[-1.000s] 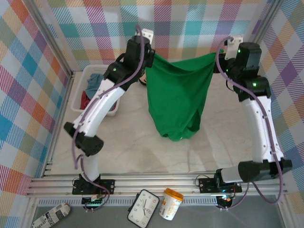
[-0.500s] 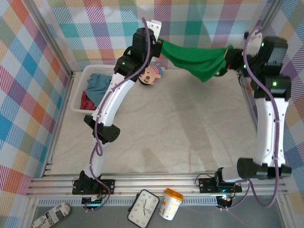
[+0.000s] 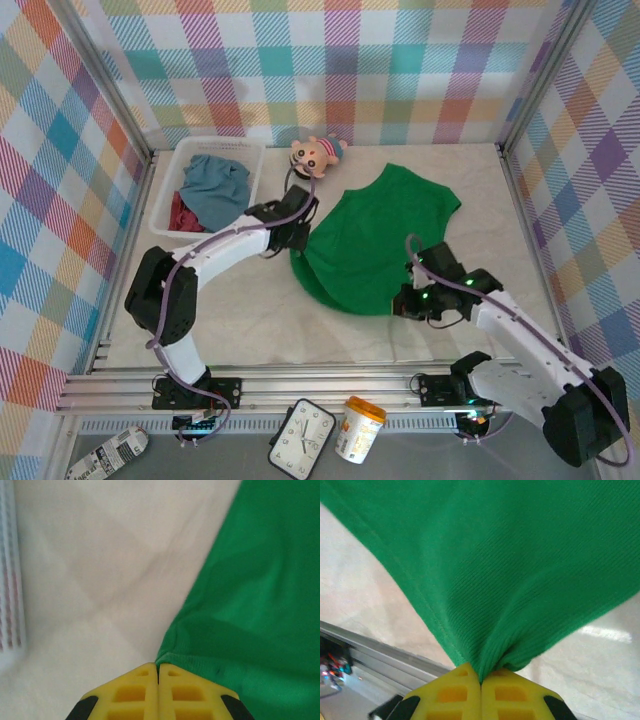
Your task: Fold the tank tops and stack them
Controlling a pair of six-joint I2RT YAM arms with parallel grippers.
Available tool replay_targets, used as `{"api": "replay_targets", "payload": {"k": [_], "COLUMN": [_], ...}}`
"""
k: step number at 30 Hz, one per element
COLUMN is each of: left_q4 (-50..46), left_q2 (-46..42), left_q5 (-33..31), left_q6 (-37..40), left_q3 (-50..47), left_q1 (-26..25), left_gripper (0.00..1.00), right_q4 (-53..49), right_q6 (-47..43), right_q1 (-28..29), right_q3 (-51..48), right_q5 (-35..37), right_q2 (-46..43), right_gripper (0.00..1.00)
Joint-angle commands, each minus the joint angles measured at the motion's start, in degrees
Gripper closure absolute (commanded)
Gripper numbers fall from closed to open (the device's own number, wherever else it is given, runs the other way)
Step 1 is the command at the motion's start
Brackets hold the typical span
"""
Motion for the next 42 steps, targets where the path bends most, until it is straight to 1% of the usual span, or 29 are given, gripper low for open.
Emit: {"api": "replay_targets", "payload": {"k": [1,3,6,8,10,13,15,16,17,18,20,23,26,29,32,34,36,37,38,42], "left_q4": [0.45,-1.12,-4.55,-5.87,-6.74,-7.6,-8.32,-8.72,-9.17,-9.74,-11.26,-13.92,-15.11,-14.61,-11.1,-8.33,-5.31,-3.98,-2.83,2.23], "left_q2": [-6.27,-7.64,-8.66,-8.93,-8.97,-8.74,-8.91,-9.13,-9.6,-10.19,-11.66,-15.33,-19.65,-22.2,-22.23,-20.1,-16.49,-14.8,-12.42,-4.52], "left_q5": [-6.01,-9.1,-13.92,-15.75,-16.74,-17.35,-17.79,-17.88,-17.77,-17.42,-16.78,-15.05,-9.83,-3.66,0.31,1.53,2.58,3.0,3.45,6.07], "left_q6": [-9.69,-12.31,-14.72,-15.1,-15.1,-14.84,-14.76,-14.92,-14.93,-15.08,-16.2,-18.45,-19.89,-21.64,-25.2,-27.4,-28.9,-29.07,-29.29,-28.02], "left_q3": [-5.56,-8.94,-10.79,-11.16,-11.06,-10.39,-9.81,-9.61,-9.32,-9.14,-8.9,-9.39,-9.93,-9.91,-10.21,-9.89,-9.01,-8.58,-7.9,-4.05], "left_q1": [-0.24,-0.37,-0.39,-0.4,-0.46,-0.51,-0.54,-0.57,-0.63,-0.64,-0.72,-1.07,-2.51,-7.33,-15.26,-20.98,-26.3,-28.14,-29.88,-34.76], "left_gripper": [1.0,1.0,1.0,1.0,0.96,0.86,0.79,0.75,0.67,0.63,0.6,0.56,0.51,0.47,0.43,0.42,0.4,0.4,0.37,0.36], "right_q4": [9.44,11.08,12.67,12.47,11.31,7.97,4.64,2.59,0.47,-1.91,-5.89,-9.03,-9.7,-5.97,0.81,4.5,6.92,8.16,9.3,14.12], "right_q6": [5.86,6.33,6.38,5.34,4.24,2.28,0.32,-0.78,-1.93,-3.09,-5.52,-9.6,-11.94,-10.89,-9.49,-9.84,-9.62,-9.5,-9.48,-9.81], "right_q1": [4.66,7.88,11.65,13.37,14.49,14.95,14.87,14.63,14.22,13.28,10.39,4.47,-2.41,-9.93,-16.24,-19.79,-23.53,-24.94,-26.25,-30.32], "right_q3": [-2.2,-2.64,-1.57,0.05,1.6,3.44,4.83,5.8,6.9,8.18,10.34,12.53,12.83,10.83,7.85,7.2,7.88,8.29,8.75,11.38], "right_q5": [0.15,-0.21,-0.86,-1.53,-2.54,-1.93,-0.19,0.83,2.14,3.63,5.61,6.29,8.33,10.07,10.6,11.91,11.49,11.31,11.56,9.1], "right_q2": [2.78,5.97,9.85,12.23,14.53,13.78,10.67,9.11,7.67,5.99,2.99,0.15,0.02,1.19,4.36,7.46,11.47,13.19,15.24,23.94], "right_gripper": [1.0,1.0,1.0,1.0,0.97,0.84,0.65,0.58,0.54,0.51,0.48,0.46,0.44,0.43,0.43,0.44,0.45,0.45,0.46,0.51]}}
